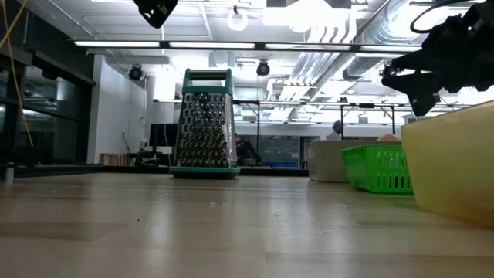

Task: Pick & Place Food Item
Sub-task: Return to Home Position

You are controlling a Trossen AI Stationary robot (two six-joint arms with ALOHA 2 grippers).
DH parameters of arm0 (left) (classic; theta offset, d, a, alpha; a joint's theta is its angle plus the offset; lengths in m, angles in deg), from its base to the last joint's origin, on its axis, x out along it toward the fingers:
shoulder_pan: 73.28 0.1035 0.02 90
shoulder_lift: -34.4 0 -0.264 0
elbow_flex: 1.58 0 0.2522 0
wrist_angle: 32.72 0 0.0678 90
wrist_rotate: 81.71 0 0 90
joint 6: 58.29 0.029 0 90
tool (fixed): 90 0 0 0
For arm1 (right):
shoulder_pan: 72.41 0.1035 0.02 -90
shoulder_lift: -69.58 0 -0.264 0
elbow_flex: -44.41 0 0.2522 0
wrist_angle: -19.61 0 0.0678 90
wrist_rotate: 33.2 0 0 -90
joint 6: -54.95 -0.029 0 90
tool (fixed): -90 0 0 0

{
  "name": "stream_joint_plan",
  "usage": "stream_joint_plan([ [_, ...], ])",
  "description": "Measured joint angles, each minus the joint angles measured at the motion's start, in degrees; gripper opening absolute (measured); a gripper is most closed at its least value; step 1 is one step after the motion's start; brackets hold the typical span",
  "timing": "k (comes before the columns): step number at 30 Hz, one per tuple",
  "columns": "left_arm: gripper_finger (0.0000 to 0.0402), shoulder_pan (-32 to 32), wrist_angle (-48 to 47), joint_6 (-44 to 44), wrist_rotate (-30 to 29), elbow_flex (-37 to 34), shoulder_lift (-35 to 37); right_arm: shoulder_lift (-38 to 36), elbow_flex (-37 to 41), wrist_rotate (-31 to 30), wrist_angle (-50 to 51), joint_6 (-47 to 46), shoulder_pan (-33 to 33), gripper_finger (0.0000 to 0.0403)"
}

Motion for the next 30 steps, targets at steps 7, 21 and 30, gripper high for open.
stream_joint_plan([
  [7,0.0149,0.0,0.0,0.0,0.0,0.0,0.0,0.0,0.0,0.0,0.0,0.0,0.0,0.0175],
  [21,0.0149,0.0,-2.5,4.9,3.9,0.0,0.0,0.0,0.1,4.7,0.1,-1.3,0.0,0.0175],
  [30,0.0149,-2.3,-3.4,6.6,9.4,0.0,0.3,0.0,0.1,4.5,0.0,-1.2,0.0,0.0175],
])
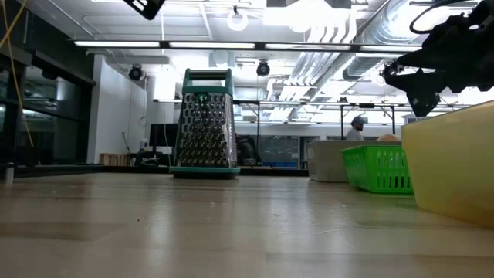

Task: Pick & Place Food Item
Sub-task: Return to Home Position

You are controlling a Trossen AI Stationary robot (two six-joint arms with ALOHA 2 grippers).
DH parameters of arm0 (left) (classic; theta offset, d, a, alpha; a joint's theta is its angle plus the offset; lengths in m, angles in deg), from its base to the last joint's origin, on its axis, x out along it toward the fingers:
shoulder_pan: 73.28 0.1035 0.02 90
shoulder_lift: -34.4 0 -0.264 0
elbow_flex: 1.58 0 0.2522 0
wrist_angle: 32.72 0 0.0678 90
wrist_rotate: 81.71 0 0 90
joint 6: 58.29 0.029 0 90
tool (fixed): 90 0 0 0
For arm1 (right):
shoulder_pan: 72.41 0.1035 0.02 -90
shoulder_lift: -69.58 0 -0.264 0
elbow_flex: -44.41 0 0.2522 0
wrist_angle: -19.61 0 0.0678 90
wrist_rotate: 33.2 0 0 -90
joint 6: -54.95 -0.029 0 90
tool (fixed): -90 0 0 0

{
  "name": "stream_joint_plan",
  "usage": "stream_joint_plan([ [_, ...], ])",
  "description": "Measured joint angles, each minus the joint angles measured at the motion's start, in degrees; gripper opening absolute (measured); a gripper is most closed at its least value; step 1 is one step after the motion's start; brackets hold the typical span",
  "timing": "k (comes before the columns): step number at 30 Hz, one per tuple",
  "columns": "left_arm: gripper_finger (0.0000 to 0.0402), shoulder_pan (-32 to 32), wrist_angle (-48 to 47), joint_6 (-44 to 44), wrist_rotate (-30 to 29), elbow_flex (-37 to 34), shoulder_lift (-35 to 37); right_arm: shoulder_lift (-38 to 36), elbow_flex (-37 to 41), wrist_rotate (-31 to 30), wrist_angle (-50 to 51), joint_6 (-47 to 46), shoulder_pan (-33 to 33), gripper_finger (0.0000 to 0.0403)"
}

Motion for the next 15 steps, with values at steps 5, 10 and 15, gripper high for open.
stream_joint_plan([
  [5,0.0149,-2.9,-1.0,-0.5,-4.7,0.0,0.5,0.0,0.0,0.0,0.0,0.0,0.0,0.0175],
  [10,0.0149,-5.9,-2.8,-0.4,-9.2,-0.2,0.9,0.0,0.0,0.0,-0.1,0.0,0.0,0.0175],
  [15,0.0149,-6.4,0.9,-0.7,-5.8,-5.9,5.4,0.0,0.0,0.0,0.0,0.0,0.0,0.0175],
])
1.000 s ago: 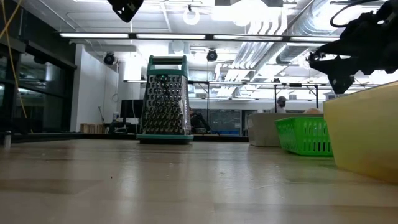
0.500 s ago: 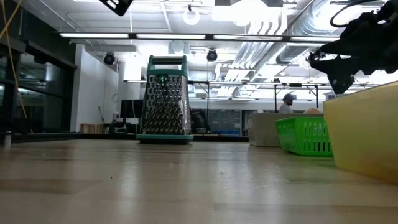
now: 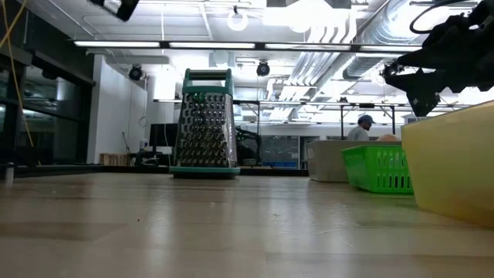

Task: Pick & Place Food Item
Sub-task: Return to Home Position

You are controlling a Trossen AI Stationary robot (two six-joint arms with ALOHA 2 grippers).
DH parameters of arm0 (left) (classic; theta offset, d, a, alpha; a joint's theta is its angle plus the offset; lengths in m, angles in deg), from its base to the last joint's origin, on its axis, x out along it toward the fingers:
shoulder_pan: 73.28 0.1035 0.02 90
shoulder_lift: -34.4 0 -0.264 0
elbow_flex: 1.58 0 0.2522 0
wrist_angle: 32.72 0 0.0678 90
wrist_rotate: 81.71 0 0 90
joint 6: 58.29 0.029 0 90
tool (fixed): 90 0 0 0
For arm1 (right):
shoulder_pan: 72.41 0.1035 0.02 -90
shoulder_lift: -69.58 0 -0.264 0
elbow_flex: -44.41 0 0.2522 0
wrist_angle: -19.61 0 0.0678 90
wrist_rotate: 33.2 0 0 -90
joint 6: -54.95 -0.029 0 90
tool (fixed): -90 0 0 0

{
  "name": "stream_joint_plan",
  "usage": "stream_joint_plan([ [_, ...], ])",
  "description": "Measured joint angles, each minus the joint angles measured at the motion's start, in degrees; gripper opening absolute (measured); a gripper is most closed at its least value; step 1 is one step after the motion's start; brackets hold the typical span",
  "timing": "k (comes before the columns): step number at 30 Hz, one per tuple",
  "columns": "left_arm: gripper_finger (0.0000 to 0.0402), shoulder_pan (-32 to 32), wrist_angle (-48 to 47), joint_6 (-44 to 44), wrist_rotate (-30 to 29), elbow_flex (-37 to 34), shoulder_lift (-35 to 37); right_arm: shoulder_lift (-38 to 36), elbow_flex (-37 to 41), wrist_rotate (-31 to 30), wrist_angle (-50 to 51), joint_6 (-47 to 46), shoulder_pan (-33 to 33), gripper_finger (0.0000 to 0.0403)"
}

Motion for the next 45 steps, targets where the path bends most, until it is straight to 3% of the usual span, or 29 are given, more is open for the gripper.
stream_joint_plan([
  [9,0.0149,3.3,12.0,-4.5,-0.8,-20.7,18.7,0.0,0.0,0.1,0.2,0.0,0.0,0.0175],
  [17,0.0149,3.2,16.0,-4.3,-0.4,-30.6,31.1,0.0,0.0,0.1,0.3,0.0,0.0,0.0175],
  [24,0.0149,3.2,22.5,-4.8,0.8,-39.1,36.4,0.0,0.0,0.0,0.3,0.0,0.0,0.0175],
  [29,0.0149,3.2,26.1,-5.4,1.1,-42.8,38.8,0.0,0.0,0.0,0.3,0.0,0.0,0.0175],
  [45,0.0149,3.2,23.5,-5.6,2.9,-44.7,42.2,0.0,0.0,0.0,0.3,0.0,0.0,0.0175],
])
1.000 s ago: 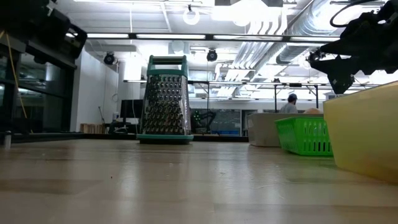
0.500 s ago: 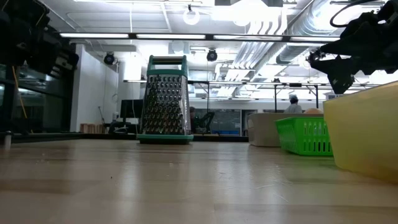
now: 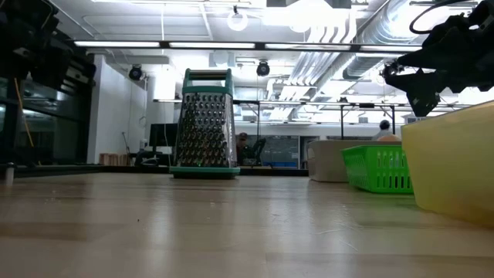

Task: Pick & Place Food Item
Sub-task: Return to Home Position

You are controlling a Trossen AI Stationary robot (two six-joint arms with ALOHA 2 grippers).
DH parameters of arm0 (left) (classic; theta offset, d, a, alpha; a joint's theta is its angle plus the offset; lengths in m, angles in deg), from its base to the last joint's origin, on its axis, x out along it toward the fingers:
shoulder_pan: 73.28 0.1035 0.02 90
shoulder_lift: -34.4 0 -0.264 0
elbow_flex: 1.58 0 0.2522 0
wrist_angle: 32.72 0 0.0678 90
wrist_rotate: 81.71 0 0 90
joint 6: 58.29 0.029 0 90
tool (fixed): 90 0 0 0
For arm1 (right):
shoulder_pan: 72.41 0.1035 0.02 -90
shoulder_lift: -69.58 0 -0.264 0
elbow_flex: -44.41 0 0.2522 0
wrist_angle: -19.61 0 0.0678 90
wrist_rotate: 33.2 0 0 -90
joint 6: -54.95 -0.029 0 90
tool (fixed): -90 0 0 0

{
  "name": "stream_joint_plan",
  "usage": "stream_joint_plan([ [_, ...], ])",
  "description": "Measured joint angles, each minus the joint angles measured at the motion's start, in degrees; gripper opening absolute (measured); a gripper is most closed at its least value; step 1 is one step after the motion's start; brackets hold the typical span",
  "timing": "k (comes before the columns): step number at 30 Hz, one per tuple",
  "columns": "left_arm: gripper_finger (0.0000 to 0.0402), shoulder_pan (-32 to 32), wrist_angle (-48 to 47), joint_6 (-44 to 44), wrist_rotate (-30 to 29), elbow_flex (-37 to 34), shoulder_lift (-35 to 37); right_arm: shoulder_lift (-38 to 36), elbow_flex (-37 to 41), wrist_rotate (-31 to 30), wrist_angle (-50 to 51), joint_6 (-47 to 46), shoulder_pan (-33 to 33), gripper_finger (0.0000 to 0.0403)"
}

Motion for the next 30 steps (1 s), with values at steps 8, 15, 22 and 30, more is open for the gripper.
stream_joint_plan([
  [8,0.0149,0.0,-3.4,0.9,-0.3,-0.1,3.7,0.0,0.0,0.0,0.0,0.0,0.0,0.0175],
  [15,0.0149,0.1,-7.3,0.8,-0.8,-0.1,7.6,0.0,0.0,0.0,0.0,0.0,0.0,0.0175],
  [22,0.0149,0.1,-7.4,0.8,-0.8,-0.2,7.6,0.0,0.0,0.0,0.0,0.0,0.0,0.0175],
  [30,0.0149,0.1,-7.4,0.3,-0.8,-0.2,7.6,0.0,0.0,0.0,0.0,0.0,0.0,0.0175],
])
